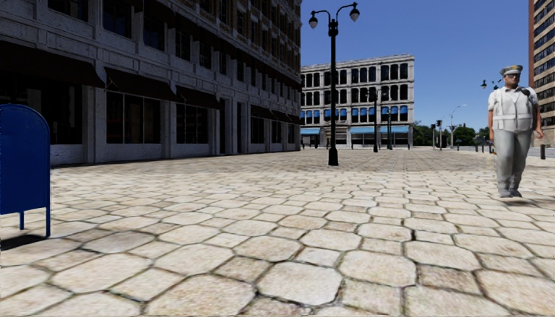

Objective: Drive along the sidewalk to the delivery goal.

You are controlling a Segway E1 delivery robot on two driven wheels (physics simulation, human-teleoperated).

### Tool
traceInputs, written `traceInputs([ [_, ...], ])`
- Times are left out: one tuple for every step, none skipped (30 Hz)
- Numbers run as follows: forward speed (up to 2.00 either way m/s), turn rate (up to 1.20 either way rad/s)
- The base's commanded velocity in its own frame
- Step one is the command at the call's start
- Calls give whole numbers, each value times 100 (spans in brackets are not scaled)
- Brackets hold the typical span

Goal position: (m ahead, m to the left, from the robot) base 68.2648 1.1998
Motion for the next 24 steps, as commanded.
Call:
traceInputs([
  [177,0],
  [180,0],
  [190,0],
  [200,0],
  [200,0],
  [200,0],
  [200,0],
  [200,0],
  [200,0],
  [200,0],
  [200,0],
  [200,0],
  [200,0],
  [200,0],
  [200,0],
  [200,0],
  [200,0],
  [200,0],
  [200,-1],
  [200,-16],
  [200,-16],
  [200,-28],
  [200,-43],
  [200,-55],
])
